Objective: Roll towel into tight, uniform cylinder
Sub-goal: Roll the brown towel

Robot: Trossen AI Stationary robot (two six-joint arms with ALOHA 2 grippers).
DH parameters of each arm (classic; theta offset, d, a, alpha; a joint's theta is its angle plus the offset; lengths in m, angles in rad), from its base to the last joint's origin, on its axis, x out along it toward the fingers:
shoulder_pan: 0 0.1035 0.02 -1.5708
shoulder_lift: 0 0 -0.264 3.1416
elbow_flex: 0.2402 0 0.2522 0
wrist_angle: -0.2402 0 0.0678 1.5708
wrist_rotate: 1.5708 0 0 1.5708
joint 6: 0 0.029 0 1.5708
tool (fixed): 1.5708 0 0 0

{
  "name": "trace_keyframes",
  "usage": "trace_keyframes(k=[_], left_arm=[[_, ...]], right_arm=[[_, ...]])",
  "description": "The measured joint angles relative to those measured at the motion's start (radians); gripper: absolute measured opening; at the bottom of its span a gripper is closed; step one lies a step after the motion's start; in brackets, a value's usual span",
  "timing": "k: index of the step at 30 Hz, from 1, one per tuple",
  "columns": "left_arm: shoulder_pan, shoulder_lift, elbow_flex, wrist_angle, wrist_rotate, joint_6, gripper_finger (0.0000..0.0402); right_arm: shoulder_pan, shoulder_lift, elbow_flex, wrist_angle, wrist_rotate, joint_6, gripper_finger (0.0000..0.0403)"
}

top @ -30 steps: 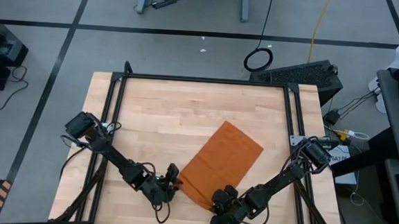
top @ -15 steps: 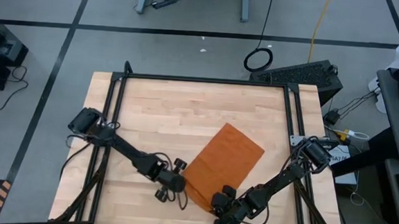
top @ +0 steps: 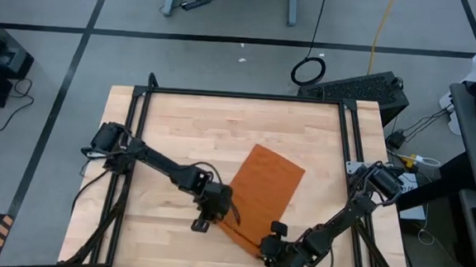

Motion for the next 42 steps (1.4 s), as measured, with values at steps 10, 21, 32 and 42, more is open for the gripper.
trace_keyframes(k=[10, 21, 32, 42], left_arm=[[0.053, 0.112, 0.002, 0.102, 0.161, -0.104, 0.0004], [0.053, 0.131, 0.003, 0.158, 0.170, -0.149, 0.0004], [0.053, 0.131, 0.003, 0.156, 0.167, -0.152, 0.0004], [0.053, 0.131, 0.003, 0.153, 0.164, -0.152, 0.0004]], right_arm=[[0.118, 0.037, 0.004, 0.095, 0.321, -0.077, 0.0162], [0.132, 0.150, 0.059, 0.141, 0.467, -0.218, 0.0162], [0.132, 0.168, 0.138, -0.085, 0.504, -0.124, 0.0162], [0.130, 0.235, 0.137, -0.080, 0.461, 0.008, 0.0159]])
